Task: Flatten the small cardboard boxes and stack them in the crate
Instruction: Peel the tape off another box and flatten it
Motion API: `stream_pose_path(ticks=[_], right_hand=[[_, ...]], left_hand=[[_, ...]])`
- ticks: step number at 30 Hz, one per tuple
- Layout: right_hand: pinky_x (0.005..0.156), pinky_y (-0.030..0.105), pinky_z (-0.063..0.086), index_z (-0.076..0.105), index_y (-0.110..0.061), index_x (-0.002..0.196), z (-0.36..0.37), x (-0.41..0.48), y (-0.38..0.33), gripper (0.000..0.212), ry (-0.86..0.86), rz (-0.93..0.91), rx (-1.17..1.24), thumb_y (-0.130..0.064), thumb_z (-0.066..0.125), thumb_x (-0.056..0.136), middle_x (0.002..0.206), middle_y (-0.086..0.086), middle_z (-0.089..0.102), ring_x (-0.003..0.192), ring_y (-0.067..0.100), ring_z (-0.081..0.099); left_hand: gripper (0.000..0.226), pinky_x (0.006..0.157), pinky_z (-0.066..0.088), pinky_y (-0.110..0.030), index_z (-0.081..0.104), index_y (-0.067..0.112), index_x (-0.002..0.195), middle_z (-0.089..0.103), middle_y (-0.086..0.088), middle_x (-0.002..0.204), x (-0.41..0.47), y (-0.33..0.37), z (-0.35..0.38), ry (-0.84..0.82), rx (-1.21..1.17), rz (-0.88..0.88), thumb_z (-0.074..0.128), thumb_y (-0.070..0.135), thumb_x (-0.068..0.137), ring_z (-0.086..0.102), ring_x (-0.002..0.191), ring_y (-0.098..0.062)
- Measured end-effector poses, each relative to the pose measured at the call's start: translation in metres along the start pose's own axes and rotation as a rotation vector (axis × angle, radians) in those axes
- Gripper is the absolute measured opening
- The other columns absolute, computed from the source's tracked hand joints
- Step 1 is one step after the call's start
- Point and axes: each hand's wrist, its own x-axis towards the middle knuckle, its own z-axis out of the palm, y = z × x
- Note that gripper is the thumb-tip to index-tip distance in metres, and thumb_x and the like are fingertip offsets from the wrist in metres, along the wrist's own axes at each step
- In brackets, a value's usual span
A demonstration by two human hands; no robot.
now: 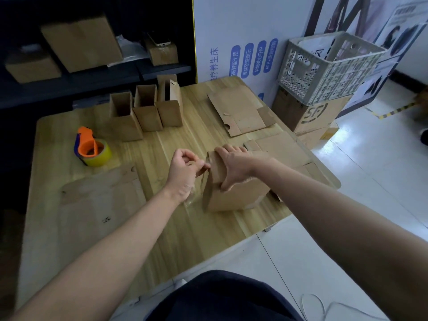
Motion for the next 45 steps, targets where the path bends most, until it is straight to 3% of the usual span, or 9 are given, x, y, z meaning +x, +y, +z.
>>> stream_pose_path(ticks=[11, 15, 18, 21, 25, 32, 38, 42, 45], right_hand=[[0.091, 0.037, 0.047, 0.015, -0.023, 0.143, -0.016, -0.015, 0.039, 0.114, 0.186, 0.095, 0.467, -0.034, 0.087, 0.055, 0.124, -0.003, 0.033, 0.108, 0.020, 0.043], [0.084, 0.030, 0.045, 0.010, -0.034, 0.141, 0.003, -0.023, 0.058, 0.115, 0.190, 0.142, 0.618, -0.024, 0.086, 0.056, 0.122, -0.006, 0.031, 0.109, 0.020, 0.042], [0.092, 0.037, 0.045, 0.005, -0.036, 0.144, 0.011, -0.024, 0.063, 0.119, 0.148, 0.174, 0.650, -0.022, 0.086, 0.057, 0.134, -0.001, 0.030, 0.112, 0.021, 0.040], [0.102, 0.045, 0.042, -0.004, -0.035, 0.147, 0.009, -0.023, 0.068, 0.129, 0.113, 0.210, 0.625, -0.021, 0.087, 0.057, 0.148, 0.004, 0.023, 0.122, 0.027, 0.037], [0.117, 0.049, 0.013, -0.013, -0.032, 0.149, 0.000, -0.019, 0.065, 0.139, 0.186, 0.148, 0.403, -0.039, 0.088, 0.054, 0.158, 0.001, 0.003, 0.144, 0.029, 0.004], [0.111, 0.039, 0.026, 0.009, -0.009, 0.151, -0.007, -0.015, 0.057, 0.126, 0.147, 0.140, -0.079, -0.056, 0.080, 0.057, 0.148, 0.008, 0.026, 0.132, 0.026, 0.021], [0.109, 0.040, 0.030, 0.014, -0.017, 0.149, -0.002, -0.038, 0.106, 0.118, 0.172, 0.186, 0.124, -0.046, 0.083, 0.058, 0.142, 0.004, 0.028, 0.129, 0.021, 0.026], [0.116, 0.051, 0.010, 0.005, -0.022, 0.151, 0.012, -0.033, 0.109, 0.121, 0.079, 0.237, 0.061, -0.042, 0.082, 0.060, 0.148, 0.005, 0.023, 0.138, 0.027, 0.019], [0.114, 0.054, -0.005, 0.005, -0.020, 0.151, 0.018, -0.025, 0.101, 0.122, 0.086, 0.252, -0.003, -0.052, 0.079, 0.059, 0.149, 0.006, 0.022, 0.140, 0.028, 0.014]], left_hand=[[0.028, 0.072, 0.057, -0.046, 0.040, 0.011, 0.096, 0.044, -0.008, 0.072, 0.031, 0.025, 0.019, 0.250, -0.671, -0.230, 0.032, -0.016, 0.091, 0.045, 0.054, -0.014], [0.020, 0.064, 0.056, -0.039, 0.045, 0.006, 0.092, 0.044, -0.008, 0.069, 0.039, 0.011, 0.010, 0.308, -0.435, -0.318, 0.038, -0.013, 0.092, 0.045, 0.056, -0.014], [0.008, 0.064, 0.057, -0.033, 0.051, 0.010, 0.090, 0.052, -0.006, 0.077, 0.035, 0.007, 0.016, 0.079, -0.180, -0.302, 0.059, 0.009, 0.091, 0.051, 0.063, -0.014], [0.034, 0.075, 0.055, -0.028, 0.058, 0.014, 0.098, 0.053, -0.003, 0.105, 0.037, 0.006, 0.028, -0.133, 0.300, -0.183, 0.078, 0.030, 0.075, 0.059, 0.086, -0.015], [0.030, 0.080, 0.043, -0.027, 0.064, 0.018, 0.097, 0.050, -0.002, 0.110, 0.041, 0.002, 0.043, -0.178, 0.847, 0.038, 0.080, 0.030, 0.074, 0.052, 0.097, -0.017], [0.009, 0.062, 0.040, -0.016, 0.069, 0.021, 0.075, 0.066, 0.007, 0.077, 0.040, -0.002, 0.056, -0.132, 0.764, 0.120, 0.073, 0.027, 0.082, 0.058, 0.074, -0.008], [0.020, 0.070, 0.042, -0.013, 0.070, 0.016, 0.093, 0.063, 0.003, 0.094, 0.066, 0.006, -0.002, 0.363, 0.414, -0.118, 0.063, 0.000, 0.086, 0.057, 0.088, -0.014], [0.024, 0.063, 0.039, -0.009, 0.067, 0.017, 0.096, 0.059, 0.008, 0.091, 0.061, 0.000, 0.017, 0.246, 0.508, -0.085, 0.058, -0.003, 0.087, 0.054, 0.087, -0.013], [0.046, 0.087, 0.038, -0.024, 0.047, 0.011, 0.127, 0.052, 0.003, 0.112, 0.054, -0.006, 0.038, 0.034, 0.575, -0.130, 0.062, 0.010, 0.084, 0.046, 0.108, -0.017]])
